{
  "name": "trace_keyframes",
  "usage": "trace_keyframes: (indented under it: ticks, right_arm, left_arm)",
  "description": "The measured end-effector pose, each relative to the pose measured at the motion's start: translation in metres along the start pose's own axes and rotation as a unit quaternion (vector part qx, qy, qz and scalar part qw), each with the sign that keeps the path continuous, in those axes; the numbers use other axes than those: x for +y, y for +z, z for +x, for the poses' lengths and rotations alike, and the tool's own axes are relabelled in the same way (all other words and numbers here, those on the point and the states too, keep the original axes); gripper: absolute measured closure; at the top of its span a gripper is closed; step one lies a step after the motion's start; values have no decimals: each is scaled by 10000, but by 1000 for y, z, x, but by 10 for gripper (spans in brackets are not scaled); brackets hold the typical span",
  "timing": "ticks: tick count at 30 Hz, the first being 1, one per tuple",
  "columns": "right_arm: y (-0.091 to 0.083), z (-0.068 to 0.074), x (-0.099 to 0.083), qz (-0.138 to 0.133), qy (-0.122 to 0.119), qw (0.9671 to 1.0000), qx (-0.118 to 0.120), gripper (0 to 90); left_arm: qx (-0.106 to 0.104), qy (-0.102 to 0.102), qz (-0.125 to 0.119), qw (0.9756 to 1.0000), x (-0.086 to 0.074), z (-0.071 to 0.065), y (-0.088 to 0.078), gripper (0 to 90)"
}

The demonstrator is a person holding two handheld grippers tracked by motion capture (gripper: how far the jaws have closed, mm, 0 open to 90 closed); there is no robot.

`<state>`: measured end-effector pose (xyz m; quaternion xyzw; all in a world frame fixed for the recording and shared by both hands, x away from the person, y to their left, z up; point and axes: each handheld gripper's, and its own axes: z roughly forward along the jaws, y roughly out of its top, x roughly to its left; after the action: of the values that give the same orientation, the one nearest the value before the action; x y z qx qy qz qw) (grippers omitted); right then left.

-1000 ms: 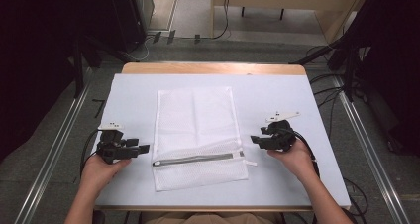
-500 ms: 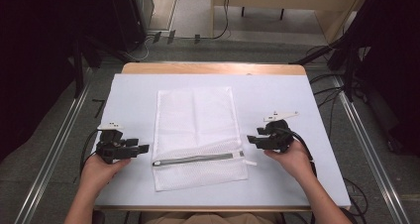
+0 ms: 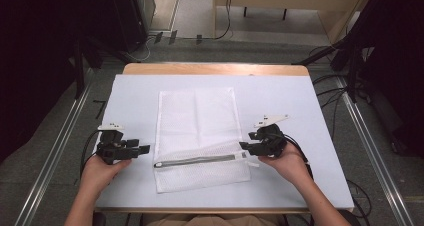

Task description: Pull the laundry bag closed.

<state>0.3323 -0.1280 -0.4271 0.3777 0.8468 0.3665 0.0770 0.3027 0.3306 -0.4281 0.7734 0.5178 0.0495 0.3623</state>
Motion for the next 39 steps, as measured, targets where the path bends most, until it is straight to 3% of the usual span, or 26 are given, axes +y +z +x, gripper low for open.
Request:
trace_keyframes:
  ticks: [12,22,27,39]
  right_arm:
    - [7,20,10,32,-99,9996,271,496]
    - [18,38,23,111,-324,9985,417,501]
    - [23,49,28,117,-620,9967,516,516]
    - [33,70,44,182,-679,9947,755,522]
  left_arm:
    - [12,5,5,10000,2,0,0,383]
    - [0,-8,-8,10000,1,0,0,382]
    - [9,34,-5,10000,1,0,0,383]
    - [-22,39,22,10000,0,0,0,384]
